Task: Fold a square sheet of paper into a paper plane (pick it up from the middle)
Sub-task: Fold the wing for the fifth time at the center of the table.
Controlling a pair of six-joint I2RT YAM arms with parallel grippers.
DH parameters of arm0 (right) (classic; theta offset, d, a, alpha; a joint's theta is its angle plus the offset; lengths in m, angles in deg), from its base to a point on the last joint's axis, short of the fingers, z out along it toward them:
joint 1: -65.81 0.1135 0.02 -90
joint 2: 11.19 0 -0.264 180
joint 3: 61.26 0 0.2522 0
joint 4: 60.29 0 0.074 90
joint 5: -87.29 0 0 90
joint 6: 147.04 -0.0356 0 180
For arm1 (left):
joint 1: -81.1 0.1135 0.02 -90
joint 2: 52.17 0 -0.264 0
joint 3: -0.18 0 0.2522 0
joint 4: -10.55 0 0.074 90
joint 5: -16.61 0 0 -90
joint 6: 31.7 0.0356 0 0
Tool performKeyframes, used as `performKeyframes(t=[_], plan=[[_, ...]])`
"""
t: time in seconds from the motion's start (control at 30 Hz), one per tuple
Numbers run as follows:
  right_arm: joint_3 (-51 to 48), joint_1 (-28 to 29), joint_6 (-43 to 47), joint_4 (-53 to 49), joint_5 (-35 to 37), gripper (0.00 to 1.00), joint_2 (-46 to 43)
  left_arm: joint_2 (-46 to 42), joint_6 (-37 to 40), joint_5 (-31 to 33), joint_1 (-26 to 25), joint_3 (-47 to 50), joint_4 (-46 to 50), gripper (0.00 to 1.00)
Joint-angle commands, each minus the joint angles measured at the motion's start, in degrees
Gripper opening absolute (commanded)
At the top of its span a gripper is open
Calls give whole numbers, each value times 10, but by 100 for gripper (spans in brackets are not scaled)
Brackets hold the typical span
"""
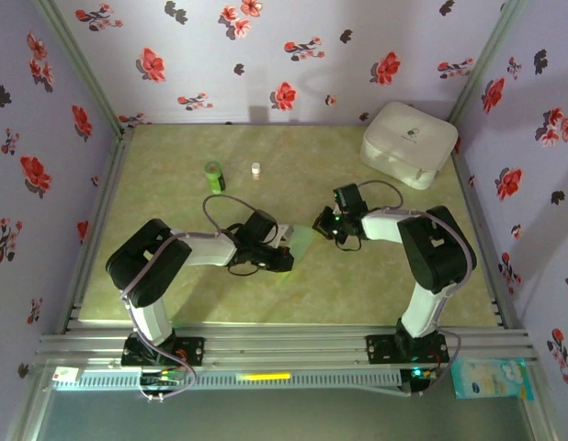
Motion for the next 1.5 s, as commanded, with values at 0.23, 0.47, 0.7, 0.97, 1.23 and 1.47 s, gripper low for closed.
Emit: performKeyframes(t=[0.23,0.47,0.7,0.97,1.23,1.47], plan=[[23,-34,11,-59,106,7,-8,16,10,13,-6,32,74,0],[26,-30,58,-96,95,7,-88,8,6,13,-6,32,68,0],[-33,21,23,31,-48,8,-107,9,3,11,-6,25,61,0],[-36,59,5,37,-43,3,-42,5,-3,9,-6,25,54,0],[-60,46,13,3,18,0,-14,-13,-9,7,-6,26,53,0],[-92,32,2,41,10,0,-9,-63,-31,9,-4,21,21,0]])
